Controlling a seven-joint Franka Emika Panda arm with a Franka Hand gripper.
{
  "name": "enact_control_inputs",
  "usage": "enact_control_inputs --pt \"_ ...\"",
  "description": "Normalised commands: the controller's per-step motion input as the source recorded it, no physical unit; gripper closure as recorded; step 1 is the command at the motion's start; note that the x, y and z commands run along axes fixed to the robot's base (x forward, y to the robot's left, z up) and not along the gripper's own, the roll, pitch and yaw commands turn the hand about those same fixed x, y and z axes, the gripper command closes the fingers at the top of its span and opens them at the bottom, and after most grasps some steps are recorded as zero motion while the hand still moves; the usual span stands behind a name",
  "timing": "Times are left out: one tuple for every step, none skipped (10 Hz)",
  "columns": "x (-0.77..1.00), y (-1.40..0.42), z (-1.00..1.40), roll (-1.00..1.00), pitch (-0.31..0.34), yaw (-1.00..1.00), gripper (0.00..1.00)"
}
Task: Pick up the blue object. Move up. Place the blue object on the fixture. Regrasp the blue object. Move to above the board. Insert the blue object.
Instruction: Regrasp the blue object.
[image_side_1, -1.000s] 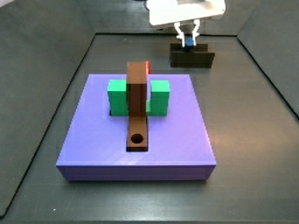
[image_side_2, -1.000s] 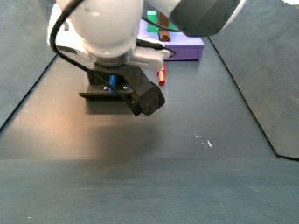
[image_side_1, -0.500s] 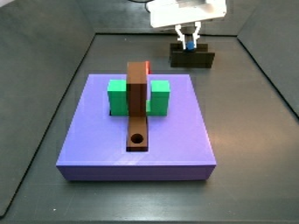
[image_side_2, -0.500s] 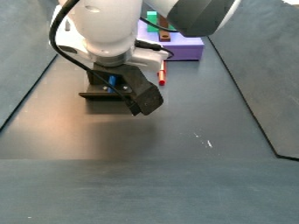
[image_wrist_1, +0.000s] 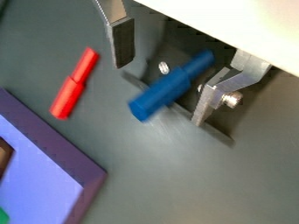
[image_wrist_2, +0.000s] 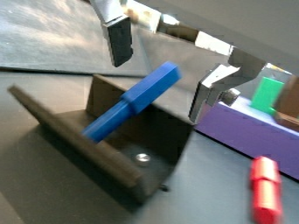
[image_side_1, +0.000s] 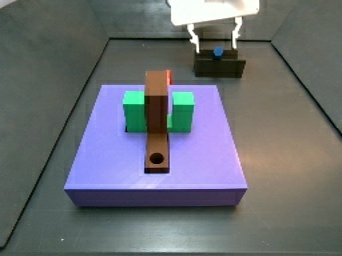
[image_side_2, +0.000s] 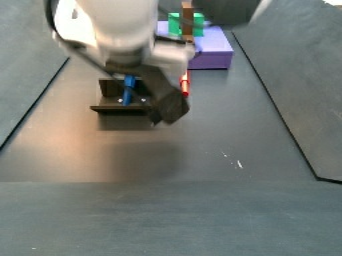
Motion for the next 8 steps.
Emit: enact_control_inputs --pt "-0.21 -0.06 0.76 0.73 0.031 -0.09 0.0" --pt "0.0 -0.15 0.75 0.65 0.0 0.0 0.0" --pt "0.52 -0.2 0.7 0.49 -0.089 0.0 0.0" --pt "0.68 -0.19 0.65 0.38 -0.231 0.04 0.0" --pt "0.63 -0.17 0.51 0.48 -0.314 0.05 0.0" --pt "0.47 -0.17 0.2 0.86 -0.329 0.0 0.0" --pt "0.31 -0.18 0.0 1.0 -0.303 0.0 0.0" --pt "0.25 -0.16 0.0 1.0 -0.26 0.0 0.0"
